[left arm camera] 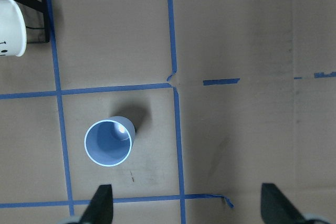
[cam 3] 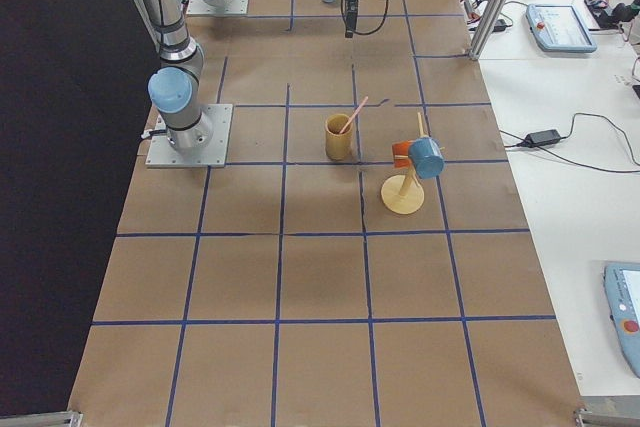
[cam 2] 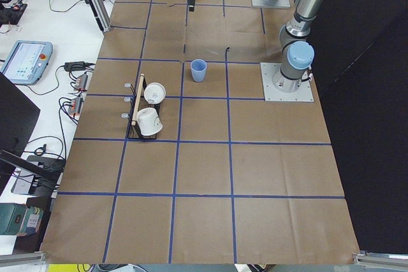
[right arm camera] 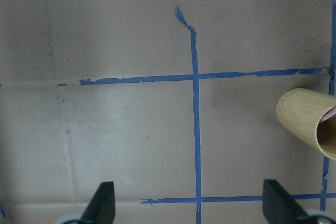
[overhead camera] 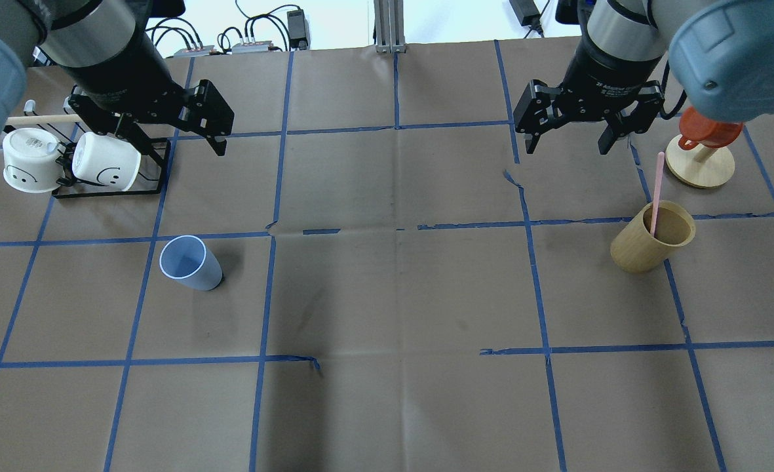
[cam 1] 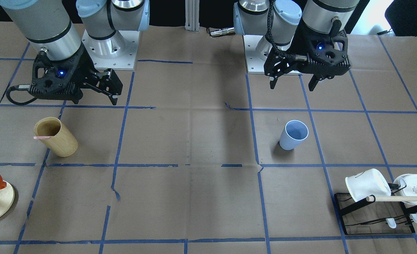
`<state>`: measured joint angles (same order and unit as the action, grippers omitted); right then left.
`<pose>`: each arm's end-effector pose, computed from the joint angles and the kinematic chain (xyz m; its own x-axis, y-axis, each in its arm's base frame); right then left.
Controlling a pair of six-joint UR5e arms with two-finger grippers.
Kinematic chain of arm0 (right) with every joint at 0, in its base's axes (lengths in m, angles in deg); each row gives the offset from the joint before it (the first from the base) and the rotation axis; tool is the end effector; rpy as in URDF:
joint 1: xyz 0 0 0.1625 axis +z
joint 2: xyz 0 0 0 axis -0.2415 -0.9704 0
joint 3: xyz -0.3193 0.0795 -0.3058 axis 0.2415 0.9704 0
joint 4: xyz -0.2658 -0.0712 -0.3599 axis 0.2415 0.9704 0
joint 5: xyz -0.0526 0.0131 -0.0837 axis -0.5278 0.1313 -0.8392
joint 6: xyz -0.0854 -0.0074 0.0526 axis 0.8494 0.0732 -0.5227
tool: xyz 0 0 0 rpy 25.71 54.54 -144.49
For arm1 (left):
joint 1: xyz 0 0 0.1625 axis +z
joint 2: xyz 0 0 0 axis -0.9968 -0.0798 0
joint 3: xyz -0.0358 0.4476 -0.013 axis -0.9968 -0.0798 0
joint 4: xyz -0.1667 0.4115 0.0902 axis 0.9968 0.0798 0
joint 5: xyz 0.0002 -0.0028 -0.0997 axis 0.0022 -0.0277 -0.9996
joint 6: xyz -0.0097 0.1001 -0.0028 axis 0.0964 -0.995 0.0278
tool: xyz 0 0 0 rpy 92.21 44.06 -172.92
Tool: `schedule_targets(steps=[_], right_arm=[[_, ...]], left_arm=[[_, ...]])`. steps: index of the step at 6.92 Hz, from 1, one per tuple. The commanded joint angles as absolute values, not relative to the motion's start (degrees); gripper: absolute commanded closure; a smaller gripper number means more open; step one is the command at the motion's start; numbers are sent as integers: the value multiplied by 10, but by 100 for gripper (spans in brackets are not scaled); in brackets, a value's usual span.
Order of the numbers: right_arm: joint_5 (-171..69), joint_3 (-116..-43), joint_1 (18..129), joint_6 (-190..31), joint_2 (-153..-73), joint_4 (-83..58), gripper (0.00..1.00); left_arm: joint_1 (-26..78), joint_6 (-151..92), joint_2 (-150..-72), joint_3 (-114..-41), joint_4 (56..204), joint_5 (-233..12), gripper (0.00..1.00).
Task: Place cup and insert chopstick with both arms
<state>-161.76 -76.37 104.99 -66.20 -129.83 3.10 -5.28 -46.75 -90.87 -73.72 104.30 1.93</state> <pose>0.1469 -0.5529 0.4888 -0.9983 0.0439 -0.0380 0.0435 0.9990 0.0108 -0.1381 -0.5288 0.5415 -0.9982 0.0575 -0.0191 0.0583 0.9972 -0.0462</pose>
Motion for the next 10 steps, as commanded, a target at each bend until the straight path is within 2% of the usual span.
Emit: schedule_targets(steps=[1, 10], right_arm=[[-1618, -764, 1049, -662, -1297, 30, 0], [-1615, -769, 1049, -655, -1306, 30, 0]], left_arm=[[-52, -468, -908, -741, 1043, 20, 0], [-46, -474, -910, -743, 1044, 19, 0]])
